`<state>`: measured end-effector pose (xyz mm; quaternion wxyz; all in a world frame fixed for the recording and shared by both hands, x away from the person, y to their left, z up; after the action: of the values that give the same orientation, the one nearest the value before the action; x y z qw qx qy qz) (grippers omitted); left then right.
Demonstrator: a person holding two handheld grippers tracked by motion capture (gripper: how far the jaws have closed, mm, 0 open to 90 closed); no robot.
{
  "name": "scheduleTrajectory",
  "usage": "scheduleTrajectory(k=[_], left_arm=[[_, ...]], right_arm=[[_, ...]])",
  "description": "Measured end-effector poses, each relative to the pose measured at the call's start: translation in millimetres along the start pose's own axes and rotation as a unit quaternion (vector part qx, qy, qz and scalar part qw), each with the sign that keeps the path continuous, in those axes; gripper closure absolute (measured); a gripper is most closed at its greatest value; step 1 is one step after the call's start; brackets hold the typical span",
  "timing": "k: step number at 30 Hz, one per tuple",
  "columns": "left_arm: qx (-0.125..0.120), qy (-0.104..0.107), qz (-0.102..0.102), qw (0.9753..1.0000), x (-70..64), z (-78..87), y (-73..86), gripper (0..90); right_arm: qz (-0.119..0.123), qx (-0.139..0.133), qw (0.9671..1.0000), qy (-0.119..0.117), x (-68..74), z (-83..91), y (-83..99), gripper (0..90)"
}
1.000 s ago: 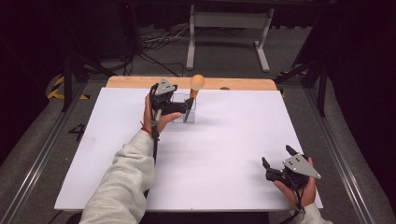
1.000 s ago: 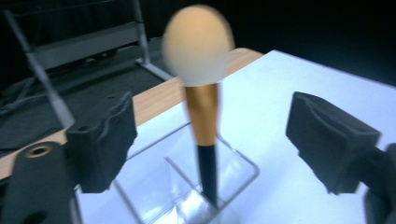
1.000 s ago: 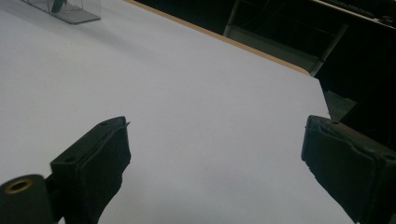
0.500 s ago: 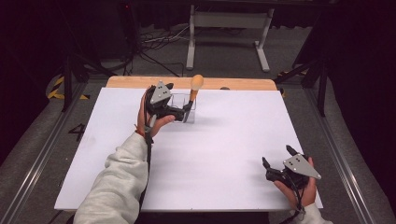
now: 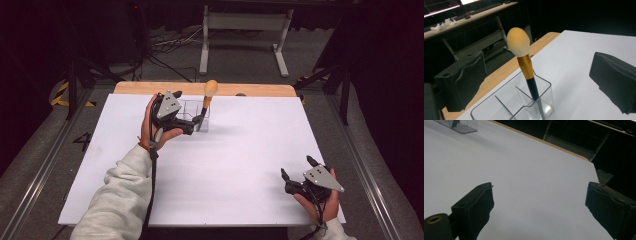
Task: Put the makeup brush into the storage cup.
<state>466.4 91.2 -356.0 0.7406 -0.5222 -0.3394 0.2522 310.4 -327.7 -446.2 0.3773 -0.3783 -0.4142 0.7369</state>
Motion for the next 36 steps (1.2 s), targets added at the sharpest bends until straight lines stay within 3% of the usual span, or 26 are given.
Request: scheduleTrajectory(k=[16,28,36], left_arm=[[0.006,0.003,-0.016,0.9999,3.0,19.8,9.9,1.9],[0.008,0.006,-0.036,0.9993,-3.8,29.7,16.3,2.6],[0.005,0.007,-0.034,0.9994,-6.5,38.7,21.3,2.9]], right_arm=[[0.002,-0.002,1.0000,0.001,0.4,0.3,-0.4,9.0],[0.000,-0.003,1.0000,0.003,-0.1,0.8,-0.5,9.0],[0.000,-0.004,1.0000,0.004,-0.2,0.6,-0.7,9.1]])
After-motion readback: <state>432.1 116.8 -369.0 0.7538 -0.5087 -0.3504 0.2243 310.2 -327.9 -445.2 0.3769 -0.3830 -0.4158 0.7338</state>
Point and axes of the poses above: each handheld gripper's, and its own axes: z roughly backward along the jaws, y roughly out of its underside, x roughly to its left, the point moved 1 cm from there along -z, roughly forward along the jaws, and after that the axes turned 7 degrees about -y, right-handed, at the moved point
